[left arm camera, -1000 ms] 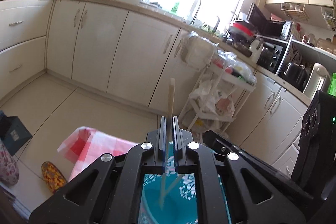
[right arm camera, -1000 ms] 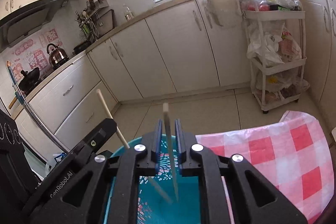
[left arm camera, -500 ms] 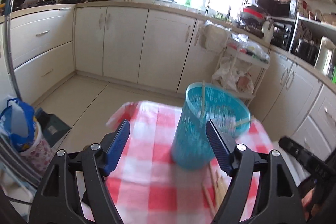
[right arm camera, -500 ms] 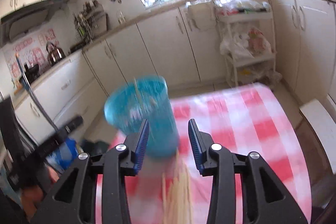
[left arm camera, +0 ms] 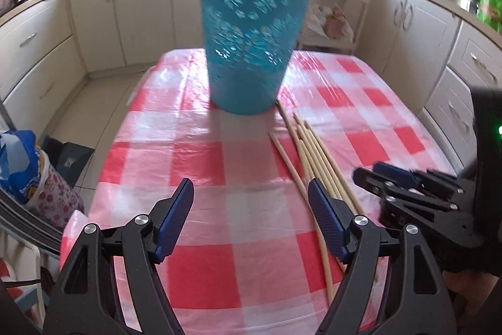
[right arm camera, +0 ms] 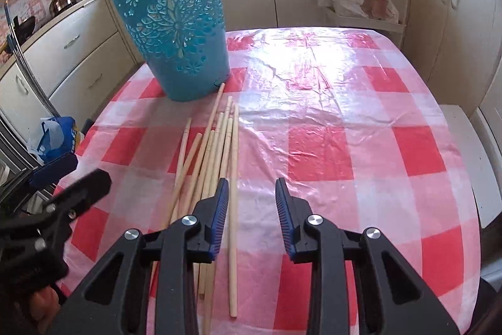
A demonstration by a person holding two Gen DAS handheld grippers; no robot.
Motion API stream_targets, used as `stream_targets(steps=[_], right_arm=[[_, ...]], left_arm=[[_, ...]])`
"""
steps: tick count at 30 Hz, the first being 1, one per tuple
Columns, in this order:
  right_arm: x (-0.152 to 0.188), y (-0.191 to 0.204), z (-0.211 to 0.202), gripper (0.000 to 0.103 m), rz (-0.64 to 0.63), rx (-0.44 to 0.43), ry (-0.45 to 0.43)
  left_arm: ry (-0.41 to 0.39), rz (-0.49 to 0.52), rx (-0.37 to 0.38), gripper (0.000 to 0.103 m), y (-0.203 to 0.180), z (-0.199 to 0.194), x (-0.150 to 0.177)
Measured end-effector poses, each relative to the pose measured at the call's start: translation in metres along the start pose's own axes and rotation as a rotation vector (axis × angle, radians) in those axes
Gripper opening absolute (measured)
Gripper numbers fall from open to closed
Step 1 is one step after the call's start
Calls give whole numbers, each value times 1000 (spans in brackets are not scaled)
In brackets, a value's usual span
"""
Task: Organize utensils
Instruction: 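Lower the stick into the teal basket and open the right gripper, then move the right gripper back to the sticks and grasp another stick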
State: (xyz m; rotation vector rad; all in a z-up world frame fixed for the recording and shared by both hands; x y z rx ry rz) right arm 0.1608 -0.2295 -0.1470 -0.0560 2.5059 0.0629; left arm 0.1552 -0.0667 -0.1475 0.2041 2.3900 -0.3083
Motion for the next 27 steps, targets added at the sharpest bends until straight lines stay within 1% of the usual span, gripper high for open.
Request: stream_targets(steps=[3, 5, 6, 9, 13, 14, 15, 16, 17, 18, 19, 20, 21, 22, 24, 26, 27], right_arm=[[3, 7, 14, 30, -61, 11, 30], [5, 7, 16, 26, -87, 27, 30], [6, 6, 16, 20, -94, 38, 31], [10, -3, 13, 10, -83, 48, 32], [16, -12, 6, 7, -56, 38, 41], [19, -13, 4, 7, -51, 31, 44], [20, -13, 3, 7, -47, 22, 50], [21, -13, 2, 7, -46, 15, 55], [21, -12, 1, 7, -48, 8, 60], [21, -11, 1, 7, -54, 7, 61], [20, -10, 2, 7, -58, 8, 60], [18, -9, 3, 7, -63, 4, 61], [15, -8, 6, 7, -66, 3, 62], [13, -6, 8, 7, -73, 6, 61], [7, -1, 13, 8, -100, 4, 65], [3, 2, 18, 8, -124, 12, 60], [0, 3, 21, 8, -136, 20, 57]], left_arm=[[31, 1, 6, 72, -4, 14, 2], [43, 2, 10, 72, -7, 19, 2], [47, 5, 12, 72, -8, 21, 3], [55, 12, 25, 72, -11, 26, 2], [69, 24, 33, 71, -19, 34, 0], [73, 28, 33, 67, -20, 36, -1], [88, 34, 31, 60, -22, 41, 0], [104, 36, 35, 55, -23, 45, 1], [122, 35, 44, 42, -24, 49, 2], [136, 33, 54, 27, -25, 53, 4], [135, 35, 58, 25, -25, 54, 5], [137, 33, 65, 17, -25, 54, 5], [140, 24, 88, 12, -25, 54, 5], [142, 4, 122, 11, -24, 53, 5], [135, -15, 151, 3, -21, 51, 3], [129, -41, 191, 2, -18, 47, 0], [127, -52, 196, 2, -15, 45, -1]])
Point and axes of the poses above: each gripper's, at about its wrist camera, not at the fingertips, and z roughly the way its jaws point, y to its left, x to its underside, the point moved 6 cm from there along z, roughly the way its jaws point, and after that the axes turned 7 degrees about x, right-handed, at the moved point
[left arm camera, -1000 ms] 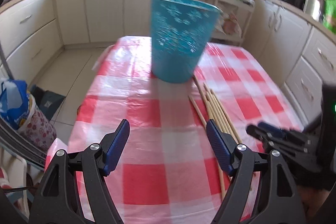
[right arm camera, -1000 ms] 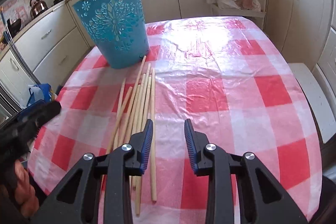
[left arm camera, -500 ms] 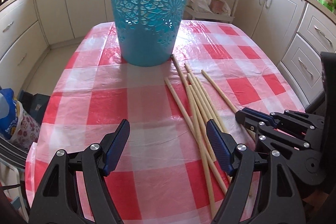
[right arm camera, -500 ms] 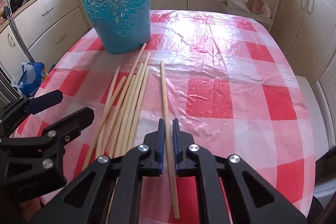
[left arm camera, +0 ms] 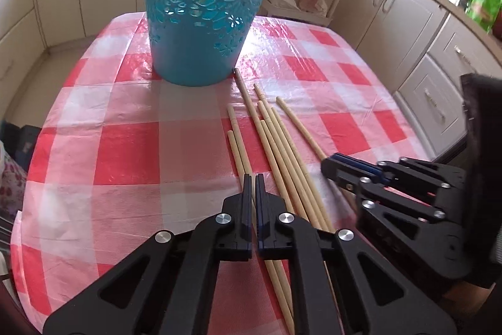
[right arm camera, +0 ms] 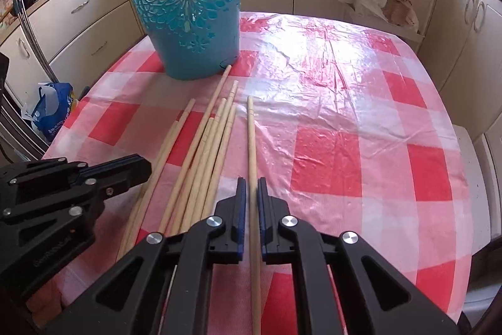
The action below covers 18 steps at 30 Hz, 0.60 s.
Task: Organize utensils
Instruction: 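Move the right gripper back to the sticks and grasp another stick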
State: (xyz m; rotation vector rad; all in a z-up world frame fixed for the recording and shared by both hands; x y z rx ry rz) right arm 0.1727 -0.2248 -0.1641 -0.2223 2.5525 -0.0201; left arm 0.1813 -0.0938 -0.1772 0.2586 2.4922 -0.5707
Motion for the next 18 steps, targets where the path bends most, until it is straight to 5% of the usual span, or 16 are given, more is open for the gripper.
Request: stream_targets(steps=[12, 18], right_arm=[[12, -6, -10, 7, 132, -47, 36], [14, -6, -10, 7, 132, -56, 32]], left_arm=[[14, -86, 57, 3, 14, -4, 0], [37, -61, -17, 5, 10, 9, 7]])
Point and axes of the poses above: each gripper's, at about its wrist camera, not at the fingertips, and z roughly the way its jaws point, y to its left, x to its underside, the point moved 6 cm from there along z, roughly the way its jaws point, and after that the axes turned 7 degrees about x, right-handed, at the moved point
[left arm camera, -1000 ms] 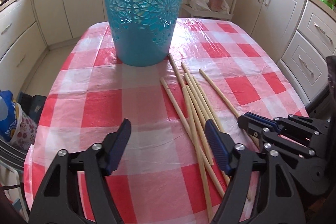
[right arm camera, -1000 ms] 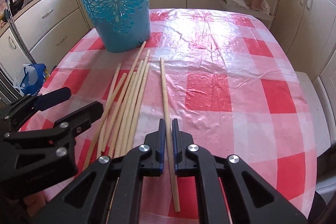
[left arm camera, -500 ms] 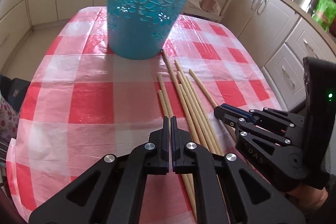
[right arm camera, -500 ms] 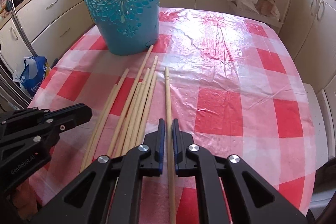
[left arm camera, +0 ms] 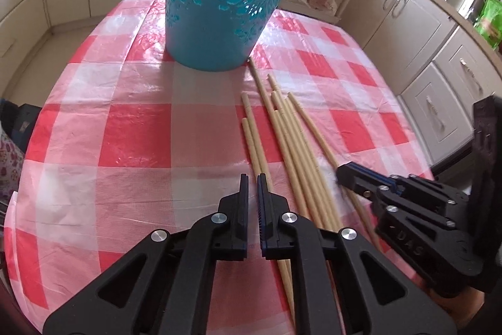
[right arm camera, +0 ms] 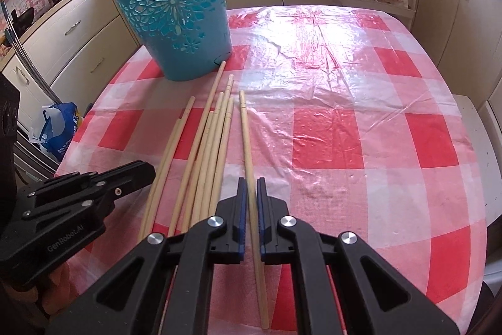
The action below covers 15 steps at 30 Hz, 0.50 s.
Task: Organize utensils
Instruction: 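Move the right gripper back to the sticks and grasp another stick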
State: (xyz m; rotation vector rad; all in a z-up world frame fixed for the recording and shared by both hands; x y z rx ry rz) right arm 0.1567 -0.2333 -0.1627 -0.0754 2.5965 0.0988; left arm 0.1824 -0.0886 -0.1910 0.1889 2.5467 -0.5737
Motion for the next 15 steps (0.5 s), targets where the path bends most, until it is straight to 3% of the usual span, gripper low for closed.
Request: stream_targets(steps=[5, 9, 15], right_arm=[[1, -2, -1, 8, -2, -4, -8], [0, -2, -2, 23, -6, -2, -20], [0, -3, -2, 24, -6, -5, -25]], left_arm=[[-2, 12, -16, 5, -3, 0, 0], [-11, -8, 10, 6, -4, -3, 0], [-11, 10, 14, 6, -10, -2, 1]])
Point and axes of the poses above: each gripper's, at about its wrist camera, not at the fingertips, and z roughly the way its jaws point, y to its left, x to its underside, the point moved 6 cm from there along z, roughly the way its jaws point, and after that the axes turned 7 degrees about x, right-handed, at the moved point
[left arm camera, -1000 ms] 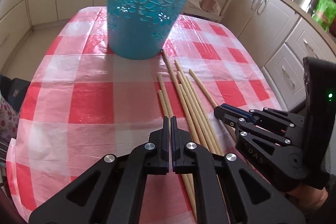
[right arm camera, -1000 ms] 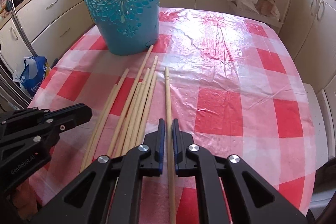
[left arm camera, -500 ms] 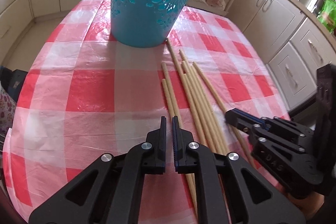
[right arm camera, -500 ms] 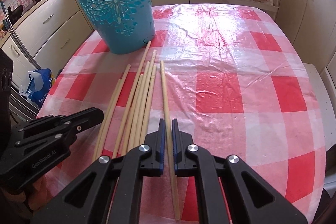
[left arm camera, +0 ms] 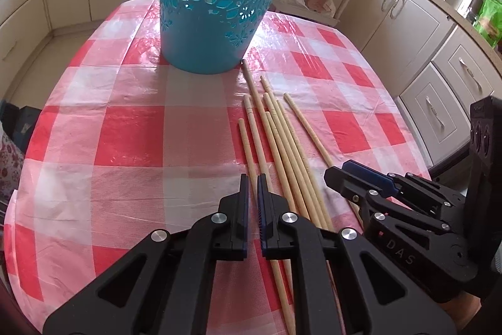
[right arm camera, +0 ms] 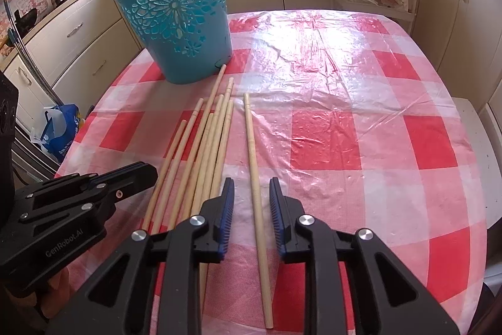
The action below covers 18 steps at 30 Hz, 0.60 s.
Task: Organize utensils
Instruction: 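Move the right gripper back to the sticks and grasp another stick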
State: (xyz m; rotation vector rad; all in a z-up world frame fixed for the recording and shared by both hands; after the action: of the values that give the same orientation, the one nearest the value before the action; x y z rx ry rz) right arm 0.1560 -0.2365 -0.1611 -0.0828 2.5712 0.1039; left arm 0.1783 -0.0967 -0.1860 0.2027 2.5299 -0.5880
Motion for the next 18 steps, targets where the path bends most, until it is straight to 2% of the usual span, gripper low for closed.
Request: stream_targets(steps=[3, 15, 18], right_arm=[[0, -1, 0, 25, -3, 0, 2], [-14, 3, 8, 26, -84, 49, -12], [-16, 4, 12, 21, -106, 81, -13]], left_arm=[[-2, 15, -30, 6, -1, 2, 1], [18, 53, -33, 6, -5, 9, -1], [32, 111, -36, 6, -6, 9, -3]])
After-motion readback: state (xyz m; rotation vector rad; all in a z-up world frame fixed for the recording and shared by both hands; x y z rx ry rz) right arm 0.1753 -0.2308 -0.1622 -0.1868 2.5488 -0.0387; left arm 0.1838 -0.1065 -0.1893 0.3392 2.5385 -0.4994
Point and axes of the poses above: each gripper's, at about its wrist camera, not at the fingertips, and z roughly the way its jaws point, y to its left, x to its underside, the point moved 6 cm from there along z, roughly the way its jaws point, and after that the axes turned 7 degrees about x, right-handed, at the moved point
